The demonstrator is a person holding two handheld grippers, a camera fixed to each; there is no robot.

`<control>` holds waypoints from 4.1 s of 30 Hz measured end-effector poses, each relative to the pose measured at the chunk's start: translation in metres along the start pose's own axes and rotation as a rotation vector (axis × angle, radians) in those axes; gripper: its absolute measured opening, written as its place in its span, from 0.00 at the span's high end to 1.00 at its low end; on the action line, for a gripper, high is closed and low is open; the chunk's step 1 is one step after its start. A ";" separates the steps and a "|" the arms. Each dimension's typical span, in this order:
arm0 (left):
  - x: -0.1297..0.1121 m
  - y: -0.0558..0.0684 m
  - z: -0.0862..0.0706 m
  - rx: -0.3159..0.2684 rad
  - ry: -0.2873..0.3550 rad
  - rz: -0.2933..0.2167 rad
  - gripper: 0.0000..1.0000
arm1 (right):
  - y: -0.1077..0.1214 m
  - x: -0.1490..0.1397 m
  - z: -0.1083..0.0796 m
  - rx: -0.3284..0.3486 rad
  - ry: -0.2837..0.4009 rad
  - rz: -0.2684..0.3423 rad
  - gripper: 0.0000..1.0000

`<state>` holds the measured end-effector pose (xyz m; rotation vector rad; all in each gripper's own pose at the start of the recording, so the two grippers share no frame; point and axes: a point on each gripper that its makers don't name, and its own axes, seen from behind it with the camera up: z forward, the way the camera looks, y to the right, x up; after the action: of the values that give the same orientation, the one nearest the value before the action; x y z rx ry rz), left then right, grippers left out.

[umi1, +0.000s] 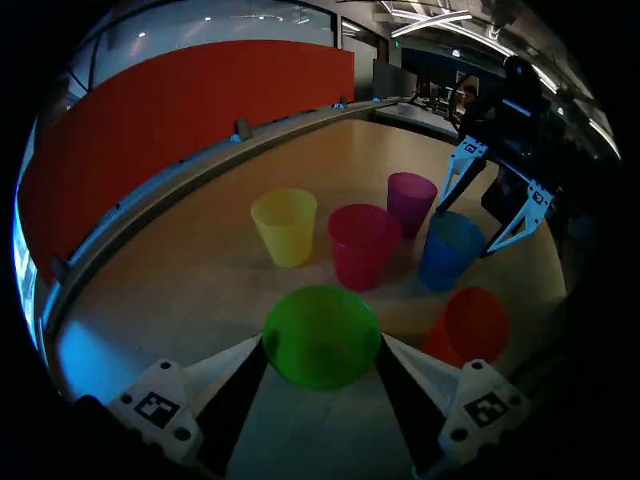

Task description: Pour water

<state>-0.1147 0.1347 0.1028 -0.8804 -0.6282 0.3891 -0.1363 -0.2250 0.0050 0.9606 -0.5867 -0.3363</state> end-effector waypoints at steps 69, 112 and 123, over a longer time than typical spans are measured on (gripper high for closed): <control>0.089 0.036 -0.087 0.062 0.350 -0.052 0.13 | 0.004 0.105 -0.083 -0.117 0.286 0.050 0.11; 0.140 0.056 -0.112 0.038 0.534 -0.068 0.12 | 0.012 0.154 -0.121 -0.162 0.471 0.024 0.11; 0.137 0.060 -0.111 0.034 0.528 -0.060 0.12 | 0.015 0.161 -0.123 -0.162 0.497 0.035 0.11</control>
<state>0.0573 0.1802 0.0483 -0.8831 -0.1591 0.1017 0.0668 -0.2178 0.0146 0.8355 -0.1199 -0.1026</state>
